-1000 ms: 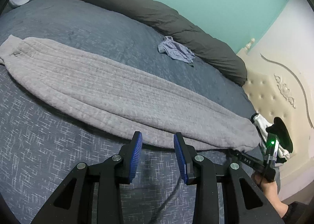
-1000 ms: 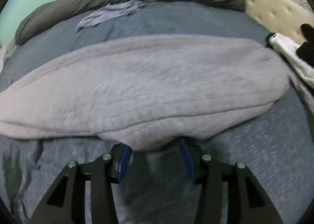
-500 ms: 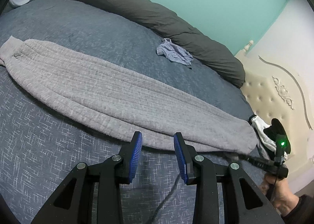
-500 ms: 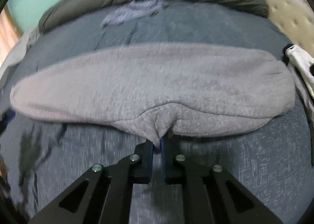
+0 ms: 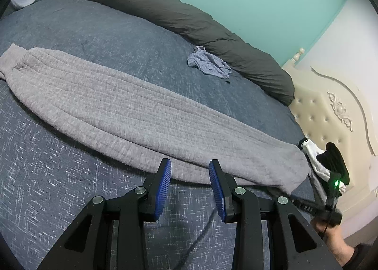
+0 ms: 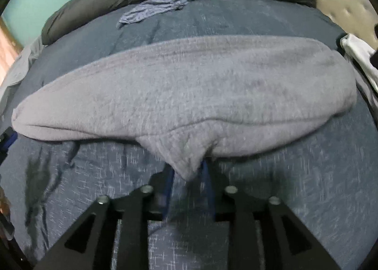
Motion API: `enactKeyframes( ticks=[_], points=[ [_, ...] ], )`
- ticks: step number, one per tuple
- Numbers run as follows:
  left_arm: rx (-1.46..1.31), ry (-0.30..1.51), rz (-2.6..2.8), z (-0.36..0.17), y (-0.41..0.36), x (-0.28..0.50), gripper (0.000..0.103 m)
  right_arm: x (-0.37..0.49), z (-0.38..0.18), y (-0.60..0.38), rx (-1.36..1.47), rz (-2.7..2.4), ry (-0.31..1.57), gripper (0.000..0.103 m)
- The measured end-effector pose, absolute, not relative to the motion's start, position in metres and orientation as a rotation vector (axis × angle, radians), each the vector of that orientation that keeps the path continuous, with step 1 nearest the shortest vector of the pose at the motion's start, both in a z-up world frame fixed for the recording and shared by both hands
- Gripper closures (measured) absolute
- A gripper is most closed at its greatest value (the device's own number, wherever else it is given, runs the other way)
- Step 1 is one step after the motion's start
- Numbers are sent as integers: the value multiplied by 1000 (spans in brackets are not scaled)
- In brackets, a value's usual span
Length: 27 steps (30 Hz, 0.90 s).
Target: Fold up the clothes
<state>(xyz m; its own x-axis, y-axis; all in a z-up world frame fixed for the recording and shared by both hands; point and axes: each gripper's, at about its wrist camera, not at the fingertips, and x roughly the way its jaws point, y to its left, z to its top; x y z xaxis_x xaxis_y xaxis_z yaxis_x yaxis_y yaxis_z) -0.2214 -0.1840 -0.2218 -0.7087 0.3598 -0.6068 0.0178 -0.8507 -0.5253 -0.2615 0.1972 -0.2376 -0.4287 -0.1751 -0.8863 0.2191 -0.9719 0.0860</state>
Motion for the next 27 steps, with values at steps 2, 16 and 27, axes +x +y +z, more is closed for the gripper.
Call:
enactKeyframes(
  ticks=[2,16,27],
  points=[
    [-1096,-762,2632,-222,-185,-221,66,-256,-249,195,1559,-2481,63,73],
    [-1096,-768,2640,-223,-182,-221,65,-264,-250,216,1497,-2517,-207,99],
    [-1093,-765,2637,-222,-184,-220,64,-252,-247,218,1561,-2386,107,100]
  ],
)
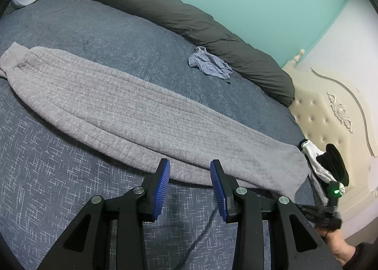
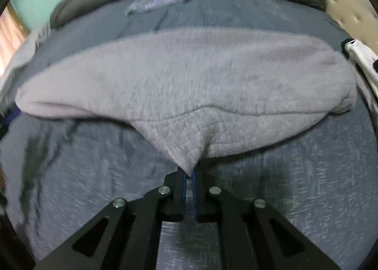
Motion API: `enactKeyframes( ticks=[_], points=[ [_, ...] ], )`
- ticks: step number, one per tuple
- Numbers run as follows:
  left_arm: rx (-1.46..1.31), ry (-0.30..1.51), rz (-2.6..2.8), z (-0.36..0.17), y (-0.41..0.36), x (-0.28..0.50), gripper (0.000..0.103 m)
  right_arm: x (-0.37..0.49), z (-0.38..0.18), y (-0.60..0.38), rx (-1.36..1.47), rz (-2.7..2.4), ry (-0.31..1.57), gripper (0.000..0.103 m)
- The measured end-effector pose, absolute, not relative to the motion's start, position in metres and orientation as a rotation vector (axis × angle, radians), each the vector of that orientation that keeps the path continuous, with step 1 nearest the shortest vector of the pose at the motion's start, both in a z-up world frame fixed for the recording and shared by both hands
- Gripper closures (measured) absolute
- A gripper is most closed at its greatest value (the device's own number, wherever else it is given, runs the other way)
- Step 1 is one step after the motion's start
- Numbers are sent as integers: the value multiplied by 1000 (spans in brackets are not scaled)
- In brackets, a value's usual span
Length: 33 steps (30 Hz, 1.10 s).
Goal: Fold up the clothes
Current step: 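Lower the sweater strip and open the right tool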
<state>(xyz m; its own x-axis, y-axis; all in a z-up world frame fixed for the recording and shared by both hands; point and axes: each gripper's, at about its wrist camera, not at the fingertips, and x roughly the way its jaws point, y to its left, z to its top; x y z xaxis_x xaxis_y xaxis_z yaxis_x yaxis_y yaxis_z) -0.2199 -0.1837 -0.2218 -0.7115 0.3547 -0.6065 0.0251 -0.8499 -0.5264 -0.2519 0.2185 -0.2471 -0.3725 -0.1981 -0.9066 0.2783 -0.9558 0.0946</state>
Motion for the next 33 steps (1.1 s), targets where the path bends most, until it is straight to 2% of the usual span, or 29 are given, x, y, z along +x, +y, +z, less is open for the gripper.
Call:
enactKeyframes(
  ticks=[4,12,22,23,24,25,27,33],
  points=[
    [-1095,-761,2638,-222,-185,-220,64,-253,-265,219,1598,-2373,136,100],
    [-1103,-764,2637,-223,-186,-222,64,-254,-250,230,1570,-2315,131,99],
    [-1109,-760,2636,-224,-185,-223,64,-260,-183,220,1431,-2248,56,97],
    [-1110,-760,2636,-225,-185,-224,64,-262,-177,215,1408,-2255,65,96],
    [-1111,-759,2636,-225,-185,-224,64,-272,-174,211,1383,-2267,83,86],
    [-1114,-759,2637,-225,-185,-224,64,-284,-172,206,1358,-2279,101,70],
    [-1119,-758,2636,-226,-186,-225,64,-304,-173,204,1365,-2262,90,52],
    [-1135,-770,2640,-230,-191,-230,63,-363,-193,174,1396,-2250,134,52]
  ],
)
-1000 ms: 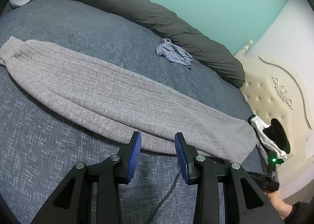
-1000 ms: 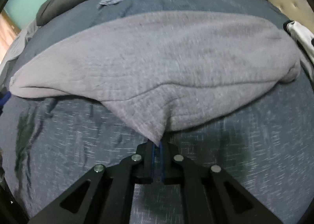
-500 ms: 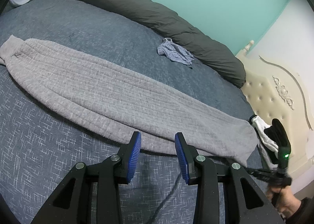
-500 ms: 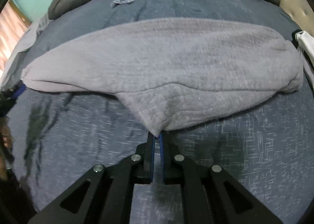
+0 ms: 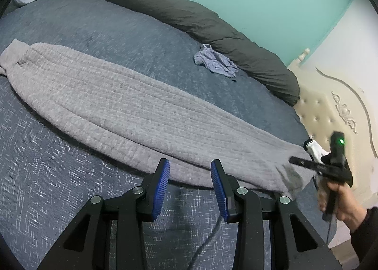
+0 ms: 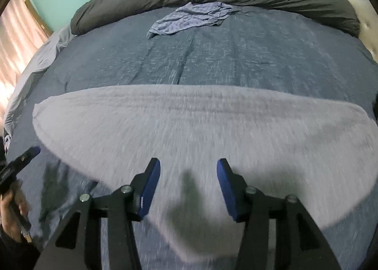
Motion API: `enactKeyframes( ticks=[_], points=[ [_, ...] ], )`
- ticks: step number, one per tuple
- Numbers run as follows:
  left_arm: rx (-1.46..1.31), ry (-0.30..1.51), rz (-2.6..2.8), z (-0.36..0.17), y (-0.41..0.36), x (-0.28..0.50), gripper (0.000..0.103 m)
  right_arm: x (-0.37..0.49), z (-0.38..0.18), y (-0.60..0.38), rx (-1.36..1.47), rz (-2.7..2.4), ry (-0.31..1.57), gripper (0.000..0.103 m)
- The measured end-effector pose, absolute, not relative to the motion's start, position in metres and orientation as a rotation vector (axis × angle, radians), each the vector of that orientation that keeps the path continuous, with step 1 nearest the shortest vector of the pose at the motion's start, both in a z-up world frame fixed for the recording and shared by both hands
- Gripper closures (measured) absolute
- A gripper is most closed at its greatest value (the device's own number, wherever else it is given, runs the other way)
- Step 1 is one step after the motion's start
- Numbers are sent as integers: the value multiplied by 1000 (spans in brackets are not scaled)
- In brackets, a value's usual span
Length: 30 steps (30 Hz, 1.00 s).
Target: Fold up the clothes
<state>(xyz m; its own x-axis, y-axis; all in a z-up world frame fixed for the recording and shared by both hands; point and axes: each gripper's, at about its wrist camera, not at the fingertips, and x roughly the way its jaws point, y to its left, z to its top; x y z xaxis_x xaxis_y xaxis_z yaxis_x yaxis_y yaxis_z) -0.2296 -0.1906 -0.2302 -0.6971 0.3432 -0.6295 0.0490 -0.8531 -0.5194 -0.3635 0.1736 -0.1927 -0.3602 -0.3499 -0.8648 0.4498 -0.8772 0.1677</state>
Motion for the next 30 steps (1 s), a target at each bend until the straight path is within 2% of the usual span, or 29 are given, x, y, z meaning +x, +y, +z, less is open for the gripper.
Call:
enactKeyframes(
  ticks=[10,14,21,23,24,26,28,30],
  points=[
    [-1172,-792,2645,-242,-199,-234,63,-431,-210,115,1274,-2208,332,52],
    [-1184,-804,2644,-246,-202,-237,63,-435,-222,87,1220,-2138,520,52],
    [-1191,-813,2641,-249,-202,-239,62,-439,-243,60,1238,-2043,641,52],
    [-1190,-816,2641,-249,-203,-239,62,-439,-248,57,1243,-2024,655,60],
    [-1188,-818,2642,-249,-203,-239,62,-438,-250,55,1244,-2010,664,70],
    [-1187,-820,2644,-249,-204,-239,62,-436,-252,53,1230,-2005,678,80],
    [-1187,-821,2645,-249,-205,-239,62,-435,-251,51,1219,-2003,689,97],
    [-1188,-822,2644,-249,-204,-238,62,-433,-250,49,1216,-2003,702,99]
  ],
)
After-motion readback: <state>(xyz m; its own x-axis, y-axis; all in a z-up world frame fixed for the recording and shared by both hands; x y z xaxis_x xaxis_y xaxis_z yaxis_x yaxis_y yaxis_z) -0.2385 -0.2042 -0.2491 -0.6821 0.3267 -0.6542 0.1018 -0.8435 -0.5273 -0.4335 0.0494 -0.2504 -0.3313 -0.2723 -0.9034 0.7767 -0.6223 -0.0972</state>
